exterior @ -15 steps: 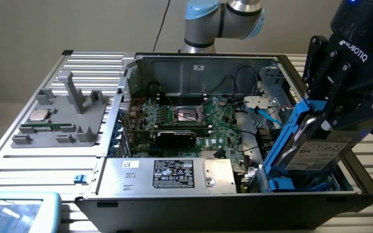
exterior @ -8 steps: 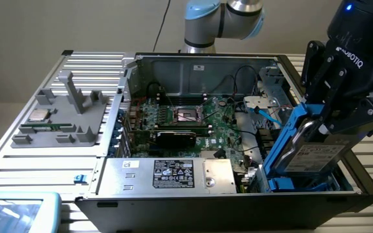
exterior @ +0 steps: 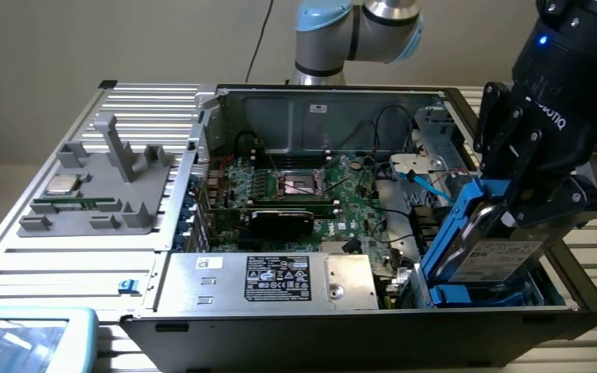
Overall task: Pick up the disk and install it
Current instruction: 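Insert the disk into the insertion slot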
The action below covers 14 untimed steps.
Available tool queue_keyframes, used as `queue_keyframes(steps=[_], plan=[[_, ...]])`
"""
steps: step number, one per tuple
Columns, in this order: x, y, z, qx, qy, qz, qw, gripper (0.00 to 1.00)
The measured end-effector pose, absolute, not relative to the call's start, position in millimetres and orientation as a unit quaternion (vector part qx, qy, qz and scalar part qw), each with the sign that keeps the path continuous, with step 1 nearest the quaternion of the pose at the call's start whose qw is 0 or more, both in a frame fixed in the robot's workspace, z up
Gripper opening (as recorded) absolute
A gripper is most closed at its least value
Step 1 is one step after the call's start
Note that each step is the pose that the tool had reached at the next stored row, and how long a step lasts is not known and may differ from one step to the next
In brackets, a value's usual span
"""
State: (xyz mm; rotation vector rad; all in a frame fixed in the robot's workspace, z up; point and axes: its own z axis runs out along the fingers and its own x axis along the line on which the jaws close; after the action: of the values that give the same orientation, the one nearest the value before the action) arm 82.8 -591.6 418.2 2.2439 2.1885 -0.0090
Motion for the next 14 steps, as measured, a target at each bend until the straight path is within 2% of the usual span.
queue_keyframes(steps=[14], plan=[[82.7,-591.6,392.6,0.714,0.7,-0.003,0.004,0.37]])
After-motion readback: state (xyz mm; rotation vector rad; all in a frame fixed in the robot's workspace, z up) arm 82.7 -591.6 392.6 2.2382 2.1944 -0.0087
